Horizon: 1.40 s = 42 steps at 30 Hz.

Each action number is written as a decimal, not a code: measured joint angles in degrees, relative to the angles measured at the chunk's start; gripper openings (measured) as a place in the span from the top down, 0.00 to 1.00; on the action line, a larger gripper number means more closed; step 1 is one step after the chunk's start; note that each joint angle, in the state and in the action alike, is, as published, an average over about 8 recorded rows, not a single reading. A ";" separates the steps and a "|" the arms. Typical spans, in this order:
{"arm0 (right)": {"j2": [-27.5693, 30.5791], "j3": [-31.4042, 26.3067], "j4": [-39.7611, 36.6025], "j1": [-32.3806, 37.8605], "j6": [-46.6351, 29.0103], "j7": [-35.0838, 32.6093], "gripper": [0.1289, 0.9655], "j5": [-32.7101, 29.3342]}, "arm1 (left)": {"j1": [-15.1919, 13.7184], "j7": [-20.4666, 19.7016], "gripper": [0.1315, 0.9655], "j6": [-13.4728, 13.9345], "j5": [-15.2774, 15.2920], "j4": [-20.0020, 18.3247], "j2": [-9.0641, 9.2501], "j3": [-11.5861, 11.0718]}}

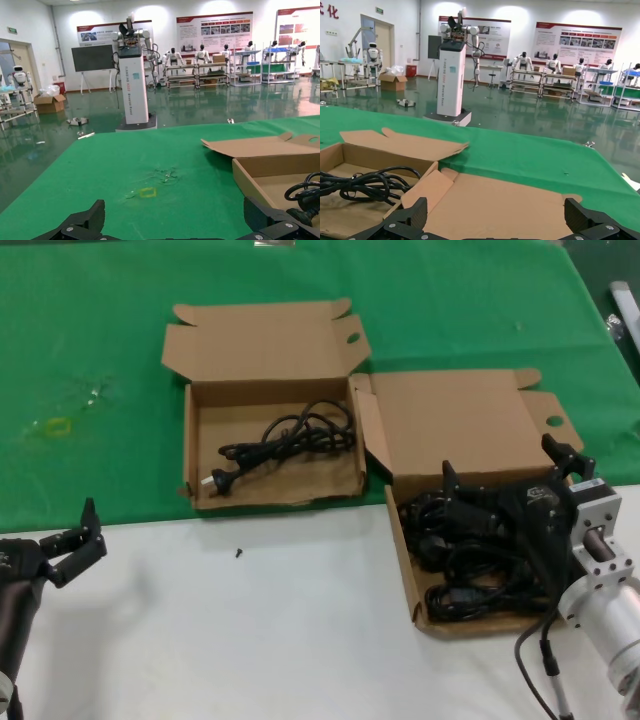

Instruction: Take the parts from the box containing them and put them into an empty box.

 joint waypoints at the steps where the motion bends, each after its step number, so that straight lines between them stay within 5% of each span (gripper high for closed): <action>1: 0.00 0.00 0.01 -0.01 0.01 0.01 0.00 0.00 | 0.00 0.00 0.00 0.00 0.00 0.00 0.00 0.00; 42: 0.00 0.01 0.01 -0.02 0.01 0.01 0.00 0.01 | 0.00 0.02 0.00 0.00 0.00 0.00 0.00 0.00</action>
